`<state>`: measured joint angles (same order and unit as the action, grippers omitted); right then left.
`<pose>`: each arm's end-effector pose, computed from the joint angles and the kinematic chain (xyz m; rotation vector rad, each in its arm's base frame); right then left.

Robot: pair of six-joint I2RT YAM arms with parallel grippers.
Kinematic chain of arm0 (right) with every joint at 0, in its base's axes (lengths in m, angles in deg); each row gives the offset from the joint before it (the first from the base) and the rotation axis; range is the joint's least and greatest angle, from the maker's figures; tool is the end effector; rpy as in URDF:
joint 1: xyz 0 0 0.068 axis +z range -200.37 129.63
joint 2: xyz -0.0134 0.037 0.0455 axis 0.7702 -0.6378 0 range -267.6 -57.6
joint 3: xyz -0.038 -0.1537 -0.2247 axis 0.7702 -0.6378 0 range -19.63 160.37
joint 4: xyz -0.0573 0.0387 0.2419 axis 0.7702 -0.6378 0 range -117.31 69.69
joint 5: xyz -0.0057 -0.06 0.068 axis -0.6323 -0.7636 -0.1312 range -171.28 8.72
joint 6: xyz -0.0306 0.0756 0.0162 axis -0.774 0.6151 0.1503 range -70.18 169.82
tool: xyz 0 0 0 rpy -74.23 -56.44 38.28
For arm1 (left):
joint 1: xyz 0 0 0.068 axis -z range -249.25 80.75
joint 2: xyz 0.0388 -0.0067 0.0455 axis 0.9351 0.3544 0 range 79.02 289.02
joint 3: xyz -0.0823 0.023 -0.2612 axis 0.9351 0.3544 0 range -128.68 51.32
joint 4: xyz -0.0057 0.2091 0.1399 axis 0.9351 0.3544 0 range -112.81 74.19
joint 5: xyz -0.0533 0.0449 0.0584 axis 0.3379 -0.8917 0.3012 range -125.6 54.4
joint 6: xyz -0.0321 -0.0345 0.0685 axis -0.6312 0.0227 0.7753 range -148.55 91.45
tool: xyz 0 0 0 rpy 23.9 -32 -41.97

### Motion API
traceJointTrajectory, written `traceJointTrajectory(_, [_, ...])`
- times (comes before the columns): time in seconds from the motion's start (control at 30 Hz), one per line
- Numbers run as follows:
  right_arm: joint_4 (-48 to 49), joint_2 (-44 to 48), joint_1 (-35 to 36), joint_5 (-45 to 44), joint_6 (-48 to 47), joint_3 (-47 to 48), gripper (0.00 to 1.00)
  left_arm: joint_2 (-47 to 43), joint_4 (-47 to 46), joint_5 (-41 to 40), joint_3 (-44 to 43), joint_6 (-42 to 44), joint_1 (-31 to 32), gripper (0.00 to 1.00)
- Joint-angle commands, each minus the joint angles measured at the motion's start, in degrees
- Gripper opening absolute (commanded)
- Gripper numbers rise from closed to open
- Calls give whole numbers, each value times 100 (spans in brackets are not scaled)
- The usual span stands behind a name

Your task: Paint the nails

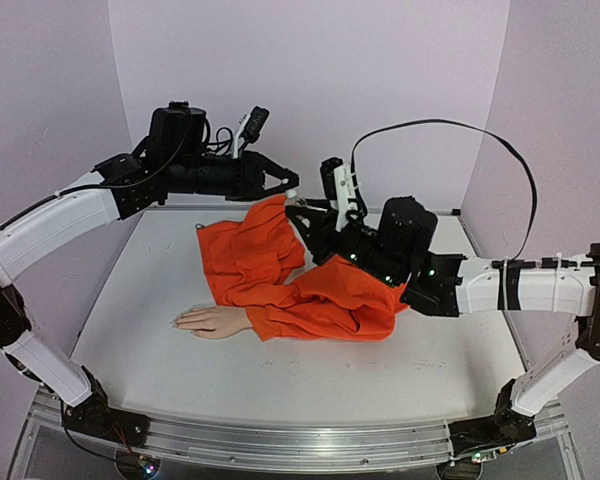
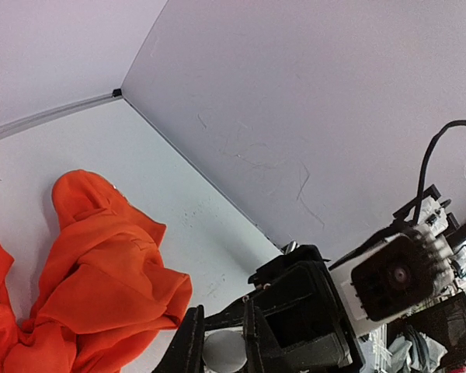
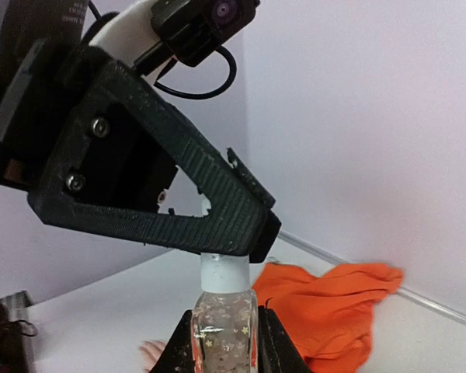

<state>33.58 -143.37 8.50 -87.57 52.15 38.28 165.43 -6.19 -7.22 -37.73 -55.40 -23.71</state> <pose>0.1964 0.3101 0.3866 -0.4590 1.0686 0.8897 0.2336 -0.2873 0.4164 0.7011 1.8729 -1.3057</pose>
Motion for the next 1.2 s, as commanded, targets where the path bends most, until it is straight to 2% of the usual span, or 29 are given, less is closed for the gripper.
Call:
traceJointTrajectory(0.0, [1069,162,622,-2259,-1867,140,0,128,288,53,-303,-143,70,1])
traceJointTrajectory(0.07, [1071,126,620,-2023,-1883,154,0,128,344,33,-317,-124,63,1])
traceJointTrajectory(0.13, [896,119,557,-1385,-1802,187,0,107,403,27,-336,-101,54,6])
traceJointTrajectory(0.23, [183,123,138,245,-1227,374,0,45,447,123,-338,-71,-4,21])
traceJointTrajectory(0.37, [-272,50,-441,2357,-495,487,0,-178,532,286,-213,-91,-103,45])
traceJointTrajectory(0.5, [-405,-161,-797,3652,115,642,0,-357,717,413,-177,-21,-141,67])
traceJointTrajectory(0.53, [-405,-199,-845,3780,189,663,0,-381,789,416,-193,5,-141,69])
traceJointTrajectory(0.6, [-413,-237,-869,3788,224,686,0,-418,969,440,-237,65,-142,68])
traceJointTrajectory(0.8, [-499,-290,-883,3759,198,765,0,-387,1546,491,-394,237,-142,49])
traceJointTrajectory(0.87, [-500,-270,-883,3683,182,745,0,-325,1774,490,-503,318,-142,49])
traceJointTrajectory(1.03, [-511,-231,-881,3511,173,715,0,-296,2101,405,-619,481,-143,61])
traceJointTrajectory(1.1, [-504,-204,-884,3444,156,679,0,-292,2198,359,-661,545,-142,61])
traceJointTrajectory(1.17, [-519,-203,-878,3456,145,685,0,-292,2231,333,-678,566,-142,56])
